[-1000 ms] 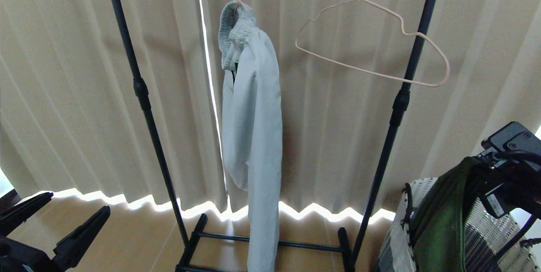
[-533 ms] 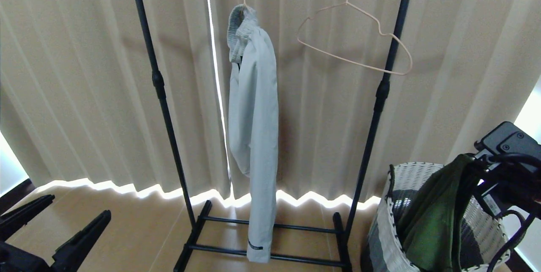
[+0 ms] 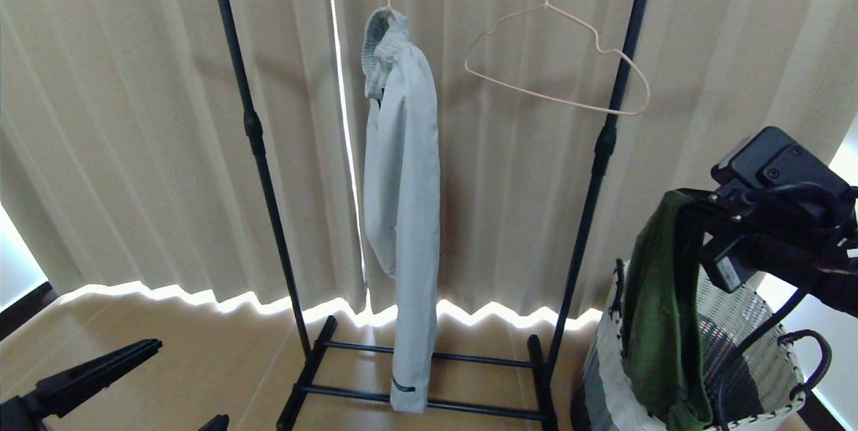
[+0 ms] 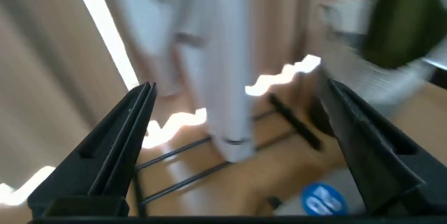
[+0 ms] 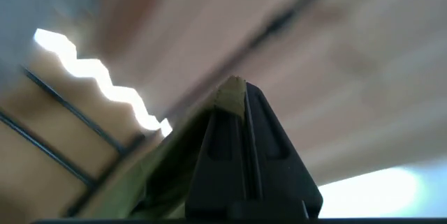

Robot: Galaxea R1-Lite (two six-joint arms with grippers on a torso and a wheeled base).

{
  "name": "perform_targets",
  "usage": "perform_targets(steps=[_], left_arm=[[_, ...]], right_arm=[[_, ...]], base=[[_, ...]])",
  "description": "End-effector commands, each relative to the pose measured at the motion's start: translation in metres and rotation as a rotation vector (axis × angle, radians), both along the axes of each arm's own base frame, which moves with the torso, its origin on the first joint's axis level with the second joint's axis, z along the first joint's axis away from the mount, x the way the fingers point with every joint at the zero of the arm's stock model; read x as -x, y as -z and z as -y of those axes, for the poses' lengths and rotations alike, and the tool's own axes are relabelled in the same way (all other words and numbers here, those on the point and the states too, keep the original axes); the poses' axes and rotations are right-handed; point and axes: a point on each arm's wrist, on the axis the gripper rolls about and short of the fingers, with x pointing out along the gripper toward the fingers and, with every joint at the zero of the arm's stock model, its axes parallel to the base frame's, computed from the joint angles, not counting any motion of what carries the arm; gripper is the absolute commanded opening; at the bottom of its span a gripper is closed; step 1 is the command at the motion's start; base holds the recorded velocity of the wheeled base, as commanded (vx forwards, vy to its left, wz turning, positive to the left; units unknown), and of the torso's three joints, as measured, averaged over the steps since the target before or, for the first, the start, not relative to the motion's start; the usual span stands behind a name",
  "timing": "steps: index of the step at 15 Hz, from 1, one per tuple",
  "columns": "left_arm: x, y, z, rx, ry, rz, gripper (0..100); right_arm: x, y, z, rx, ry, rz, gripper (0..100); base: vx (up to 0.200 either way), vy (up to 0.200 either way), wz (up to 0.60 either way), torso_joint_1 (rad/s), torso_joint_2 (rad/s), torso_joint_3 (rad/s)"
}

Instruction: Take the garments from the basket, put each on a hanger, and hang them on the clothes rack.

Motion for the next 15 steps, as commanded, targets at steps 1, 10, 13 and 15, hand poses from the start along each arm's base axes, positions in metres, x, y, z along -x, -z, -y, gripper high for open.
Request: perform_targets(steps=[1, 10, 13, 15], left_arm=[[-0.011, -0.011, 0.012, -0.008, 0.072, -0.008, 100], [-0.103, -0.021, 0.114, -0.062, 0.202, -0.217, 100], [-0.098, -0.015, 0.151, -0.021, 0.258, -0.294, 100], [-0.106, -0.004, 0.180, -0.036, 0.275, -0.331, 100]], right_arm=[[-0.002, -0.010, -0.033, -0.067, -0.115, 0.003, 0], [-0.009, -0.027, -0.094, -0.233, -0.284, -0.014, 0], [-0.005, -0.028, -0.099, -0.246, -0.336, -0.022, 0], [-0.002, -0.027, -0.103, -0.247, -0.359, -0.030, 0]], base=[[0.000, 0.000, 0.00, 0.000, 0.00, 0.000], [0.000, 0.000, 0.00, 0.000, 0.00, 0.000], [0.000, 0.000, 0.00, 0.000, 0.00, 0.000], [0.000, 0.000, 0.00, 0.000, 0.00, 0.000]])
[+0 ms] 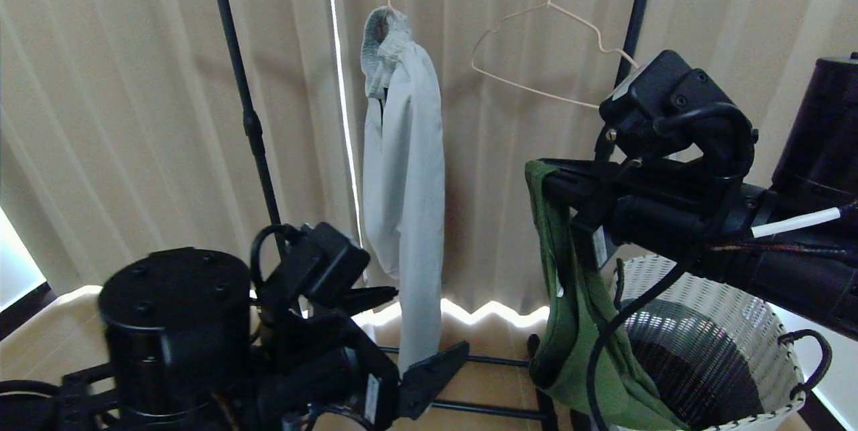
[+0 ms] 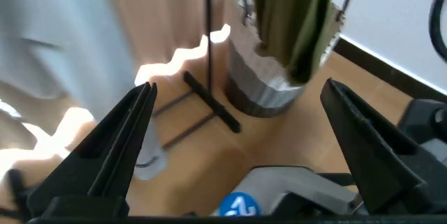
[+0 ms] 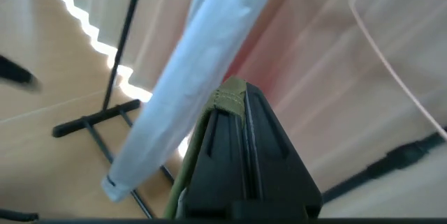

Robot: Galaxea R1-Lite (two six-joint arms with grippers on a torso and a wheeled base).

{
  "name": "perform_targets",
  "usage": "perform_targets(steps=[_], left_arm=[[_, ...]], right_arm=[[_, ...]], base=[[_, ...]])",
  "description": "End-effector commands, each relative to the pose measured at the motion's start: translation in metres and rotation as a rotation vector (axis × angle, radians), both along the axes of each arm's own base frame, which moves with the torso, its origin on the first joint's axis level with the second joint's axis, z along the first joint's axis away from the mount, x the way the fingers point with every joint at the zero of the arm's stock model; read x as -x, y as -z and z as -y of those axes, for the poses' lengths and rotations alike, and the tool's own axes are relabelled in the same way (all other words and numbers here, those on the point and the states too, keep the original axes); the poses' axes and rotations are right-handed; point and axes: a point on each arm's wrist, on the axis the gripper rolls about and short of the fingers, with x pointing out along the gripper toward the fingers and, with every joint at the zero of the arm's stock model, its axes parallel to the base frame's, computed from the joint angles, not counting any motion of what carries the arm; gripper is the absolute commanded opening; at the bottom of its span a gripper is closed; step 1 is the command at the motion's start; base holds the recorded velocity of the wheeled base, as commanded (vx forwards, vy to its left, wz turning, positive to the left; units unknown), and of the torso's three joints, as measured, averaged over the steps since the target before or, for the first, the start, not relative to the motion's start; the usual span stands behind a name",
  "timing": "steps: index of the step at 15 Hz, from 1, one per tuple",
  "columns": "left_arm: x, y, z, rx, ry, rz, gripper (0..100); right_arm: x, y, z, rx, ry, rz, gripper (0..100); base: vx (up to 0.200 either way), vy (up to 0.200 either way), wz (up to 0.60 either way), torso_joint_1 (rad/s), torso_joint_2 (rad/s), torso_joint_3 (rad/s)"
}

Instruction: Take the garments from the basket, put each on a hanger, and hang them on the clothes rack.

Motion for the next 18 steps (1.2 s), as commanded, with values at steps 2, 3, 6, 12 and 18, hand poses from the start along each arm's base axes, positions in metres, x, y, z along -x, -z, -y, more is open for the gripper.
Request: perform_targets(steps=[2, 3, 6, 12, 18], left_arm=[[-0.015, 0.026, 0.046, -0.043, 0.041, -0.061, 100], [-0.018, 0.031, 0.056, -0.024, 0.047, -0.064, 100], [-0.022, 0.048, 0.071, 0.003, 0.056, -0.085, 100], [-0.046, 0.081, 0.089, 0.043, 0.003, -0.148, 100], [-0.047, 0.085, 0.089, 0.033, -0.009, -0.156, 100]], right_arm=[[0.004, 0.001, -0.007, 0.000, -0.035, -0.003, 0], [0.008, 0.000, -0.009, -0.002, -0.051, -0.001, 0], [0.013, 0.001, -0.013, -0.001, -0.074, -0.002, 0], [0.017, -0.001, -0.012, -0.006, -0.081, 0.003, 0], [0.019, -0.011, -0.010, -0.061, -0.103, 0.053, 0]], base=[[0.000, 0.000, 0.00, 0.000, 0.00, 0.000], [0.000, 0.000, 0.00, 0.000, 0.00, 0.000], [0.000, 0.000, 0.00, 0.000, 0.00, 0.000], [0.000, 0.000, 0.00, 0.000, 0.00, 0.000], [0.000, 0.000, 0.00, 0.000, 0.00, 0.000]])
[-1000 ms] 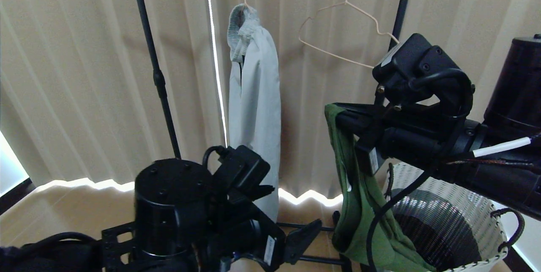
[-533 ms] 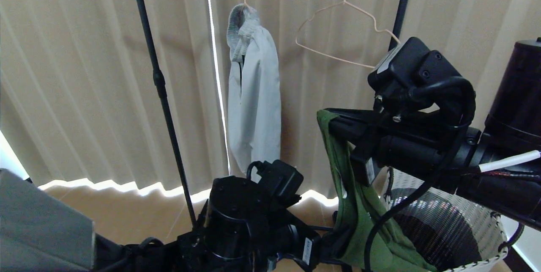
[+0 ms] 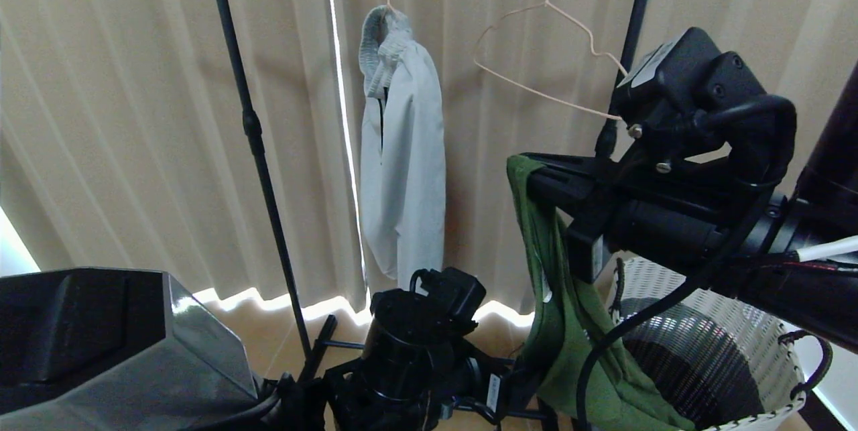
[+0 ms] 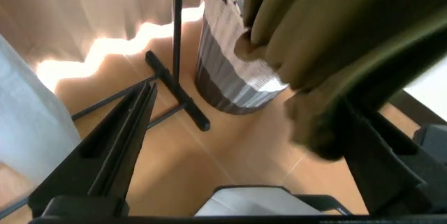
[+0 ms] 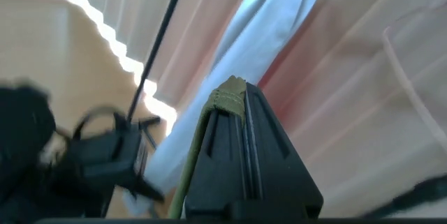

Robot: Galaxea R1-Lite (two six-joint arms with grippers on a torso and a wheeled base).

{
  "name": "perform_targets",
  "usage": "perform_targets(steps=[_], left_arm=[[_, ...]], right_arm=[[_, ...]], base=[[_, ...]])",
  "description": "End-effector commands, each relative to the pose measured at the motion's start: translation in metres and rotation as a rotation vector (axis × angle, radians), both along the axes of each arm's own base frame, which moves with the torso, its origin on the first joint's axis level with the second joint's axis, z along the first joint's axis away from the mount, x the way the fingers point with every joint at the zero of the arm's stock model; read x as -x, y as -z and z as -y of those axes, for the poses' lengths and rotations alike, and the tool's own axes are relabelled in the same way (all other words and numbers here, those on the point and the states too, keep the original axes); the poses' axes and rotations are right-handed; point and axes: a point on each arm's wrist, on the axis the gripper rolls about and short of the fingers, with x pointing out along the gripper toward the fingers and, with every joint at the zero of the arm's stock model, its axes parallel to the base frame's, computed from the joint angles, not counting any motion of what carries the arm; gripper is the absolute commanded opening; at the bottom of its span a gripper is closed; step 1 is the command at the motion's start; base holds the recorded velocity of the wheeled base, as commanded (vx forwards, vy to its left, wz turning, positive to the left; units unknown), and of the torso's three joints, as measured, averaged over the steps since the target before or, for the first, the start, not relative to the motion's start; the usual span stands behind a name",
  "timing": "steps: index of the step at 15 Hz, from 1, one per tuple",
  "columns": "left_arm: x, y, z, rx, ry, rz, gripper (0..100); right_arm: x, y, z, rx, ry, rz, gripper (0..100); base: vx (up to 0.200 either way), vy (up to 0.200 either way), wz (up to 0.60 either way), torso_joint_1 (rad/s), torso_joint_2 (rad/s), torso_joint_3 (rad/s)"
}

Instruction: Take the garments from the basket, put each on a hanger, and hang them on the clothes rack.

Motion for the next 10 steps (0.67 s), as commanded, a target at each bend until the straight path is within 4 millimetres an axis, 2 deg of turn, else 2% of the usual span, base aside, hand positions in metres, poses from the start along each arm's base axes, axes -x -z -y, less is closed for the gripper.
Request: perform_targets(steps=[1, 5, 8, 10], left_arm=[[0.001, 0.004, -0.004, -0.018, -0.017, -0.006, 0], [0.003, 0.005, -0.016, -0.035, -0.093, 0.041, 0], [0.015, 0.012, -0.042, -0.104, -0.104, 0.193, 0], [0.009, -0.014, -0.069, -0.103, -0.163, 0.270, 0]], right_arm=[[0.003, -0.004, 0.003, -0.013, -0.004, 0.011, 0], [0.004, -0.005, 0.006, -0.017, 0.002, 0.015, 0], [0.003, -0.003, 0.009, -0.011, 0.012, 0.010, 0], [0.001, -0.003, 0.011, -0.012, 0.025, 0.012, 0]], base=[[0.000, 0.000, 0.00, 0.000, 0.00, 0.000], [0.000, 0.000, 0.00, 0.000, 0.00, 0.000], [0.000, 0.000, 0.00, 0.000, 0.00, 0.000], [0.000, 0.000, 0.00, 0.000, 0.00, 0.000]])
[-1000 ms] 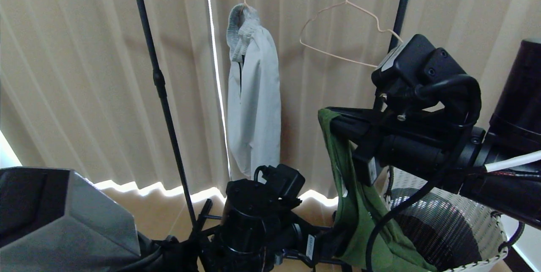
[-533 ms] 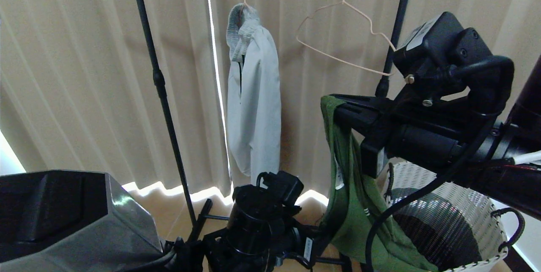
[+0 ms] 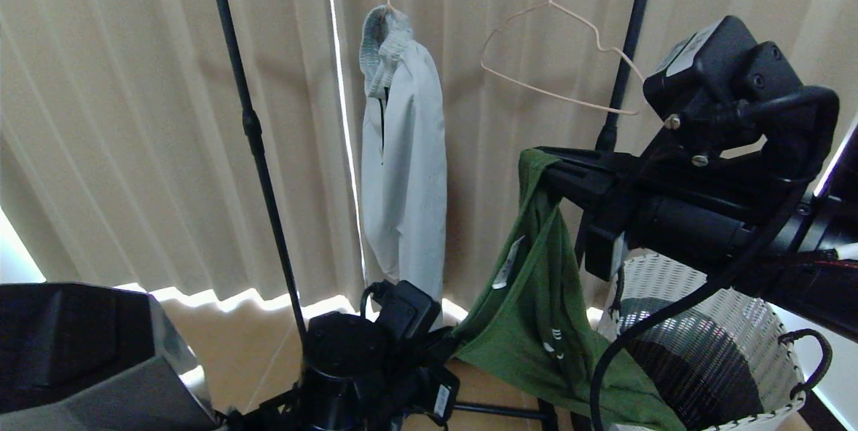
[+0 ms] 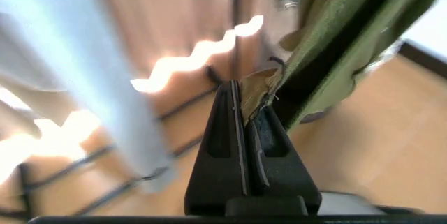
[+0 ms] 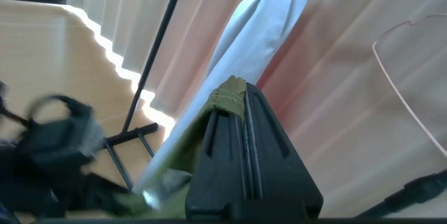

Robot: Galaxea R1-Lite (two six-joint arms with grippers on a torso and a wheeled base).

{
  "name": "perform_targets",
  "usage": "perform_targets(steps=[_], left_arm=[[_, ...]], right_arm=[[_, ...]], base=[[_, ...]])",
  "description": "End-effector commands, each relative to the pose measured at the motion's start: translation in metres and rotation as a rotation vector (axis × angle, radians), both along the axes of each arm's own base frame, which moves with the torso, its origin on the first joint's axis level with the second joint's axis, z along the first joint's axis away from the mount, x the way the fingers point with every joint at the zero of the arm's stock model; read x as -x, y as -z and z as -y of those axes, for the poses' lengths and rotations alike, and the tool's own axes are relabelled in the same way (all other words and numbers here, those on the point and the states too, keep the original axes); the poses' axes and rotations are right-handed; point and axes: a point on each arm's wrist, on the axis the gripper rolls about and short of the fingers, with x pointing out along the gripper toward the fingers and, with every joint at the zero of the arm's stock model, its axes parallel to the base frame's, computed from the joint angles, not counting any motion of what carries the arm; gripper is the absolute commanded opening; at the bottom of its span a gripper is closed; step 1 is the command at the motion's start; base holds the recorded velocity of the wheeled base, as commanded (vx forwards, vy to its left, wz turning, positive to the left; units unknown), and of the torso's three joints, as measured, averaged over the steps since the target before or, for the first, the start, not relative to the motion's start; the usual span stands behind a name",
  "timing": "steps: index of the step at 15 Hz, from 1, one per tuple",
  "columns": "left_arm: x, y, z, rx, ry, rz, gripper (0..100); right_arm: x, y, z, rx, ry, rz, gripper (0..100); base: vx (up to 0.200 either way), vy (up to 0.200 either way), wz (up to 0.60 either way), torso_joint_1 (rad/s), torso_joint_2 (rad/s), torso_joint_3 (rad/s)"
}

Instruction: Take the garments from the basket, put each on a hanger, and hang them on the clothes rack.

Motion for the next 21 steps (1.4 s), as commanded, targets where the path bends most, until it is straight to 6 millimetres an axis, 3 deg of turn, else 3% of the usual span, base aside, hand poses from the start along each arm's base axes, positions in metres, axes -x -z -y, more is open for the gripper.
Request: perform_targets(steps=[1, 6, 11, 14, 21], left_arm=[[-0.003, -0.034, -0.033, 0.019, -0.077, 0.057, 0], [-0.008, -0.144, -0.080, 0.081, -0.214, 0.129, 0], [0.015, -0.238, -0.098, 0.152, -0.177, 0.198, 0], [0.023, -0.265, -0.103, 0.166, -0.168, 0.226, 0], [0.047, -0.266, -0.109, 0.156, -0.120, 0.262, 0]], right_arm=[[0.000, -0.002, 0.004, -0.005, 0.013, 0.007, 0], [-0.004, -0.014, 0.026, -0.039, 0.090, 0.041, 0], [-0.002, -0.019, 0.044, -0.055, 0.142, 0.063, 0], [-0.002, -0.013, 0.054, -0.046, 0.175, 0.055, 0], [-0.007, -0.016, 0.063, -0.051, 0.223, 0.063, 0]], base=[[0.000, 0.000, 0.00, 0.000, 0.00, 0.000], [0.000, 0.000, 0.00, 0.000, 0.00, 0.000], [0.000, 0.000, 0.00, 0.000, 0.00, 0.000], [0.000, 0.000, 0.00, 0.000, 0.00, 0.000], [0.000, 0.000, 0.00, 0.000, 0.00, 0.000]])
